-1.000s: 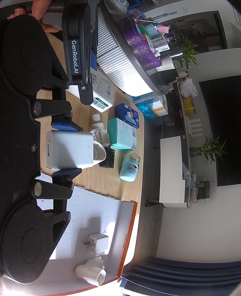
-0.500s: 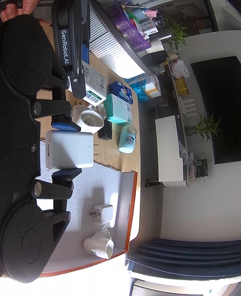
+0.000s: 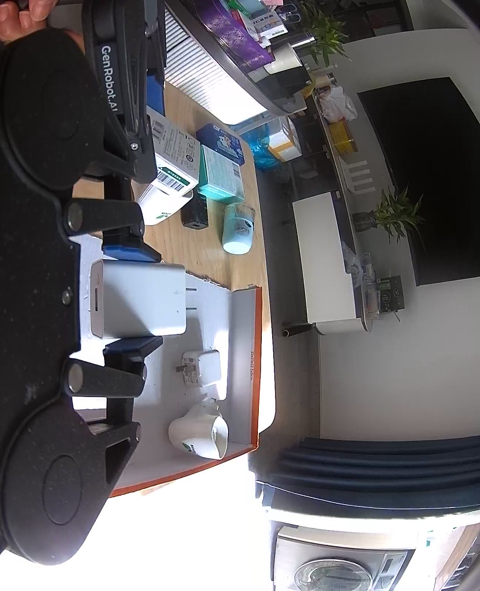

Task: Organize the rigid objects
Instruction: 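Carry the box in left gripper and adapter in right gripper over the tray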

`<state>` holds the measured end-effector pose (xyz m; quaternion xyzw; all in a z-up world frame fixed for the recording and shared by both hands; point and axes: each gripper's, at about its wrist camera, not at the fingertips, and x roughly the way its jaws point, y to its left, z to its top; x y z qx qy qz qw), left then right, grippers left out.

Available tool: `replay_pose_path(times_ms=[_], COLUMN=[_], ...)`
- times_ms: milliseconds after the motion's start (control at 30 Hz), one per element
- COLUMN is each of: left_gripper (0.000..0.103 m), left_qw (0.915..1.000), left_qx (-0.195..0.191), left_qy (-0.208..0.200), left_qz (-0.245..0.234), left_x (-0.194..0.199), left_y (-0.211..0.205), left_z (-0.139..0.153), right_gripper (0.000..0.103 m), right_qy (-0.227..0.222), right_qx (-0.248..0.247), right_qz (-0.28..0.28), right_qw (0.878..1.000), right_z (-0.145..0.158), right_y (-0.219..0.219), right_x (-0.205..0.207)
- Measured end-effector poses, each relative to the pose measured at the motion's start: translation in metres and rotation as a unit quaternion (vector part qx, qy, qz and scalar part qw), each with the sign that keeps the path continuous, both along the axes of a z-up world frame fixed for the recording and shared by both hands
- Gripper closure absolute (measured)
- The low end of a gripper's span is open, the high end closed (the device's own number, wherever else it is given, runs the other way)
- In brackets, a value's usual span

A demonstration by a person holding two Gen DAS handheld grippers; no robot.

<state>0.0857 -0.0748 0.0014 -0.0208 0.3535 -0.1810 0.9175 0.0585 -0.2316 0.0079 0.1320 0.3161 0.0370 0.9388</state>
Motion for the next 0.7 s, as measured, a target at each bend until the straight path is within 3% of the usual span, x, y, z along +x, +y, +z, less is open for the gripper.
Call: replay_pose_path(times_ms=[700], left_gripper=[0.044], left_qw=[0.9985], left_qx=[-0.005], left_qy=[0.006], left_qz=[-0.054], left_x=[0.013], left_y=[-0.058], left_z=[0.001], right_gripper=[0.053], right_qy=[0.002], right_qx=[0.000], right_qz=[-0.077], right_qw=[0.997], right_z=[-0.003], right_y=[-0.053], right_x=[-0.014])
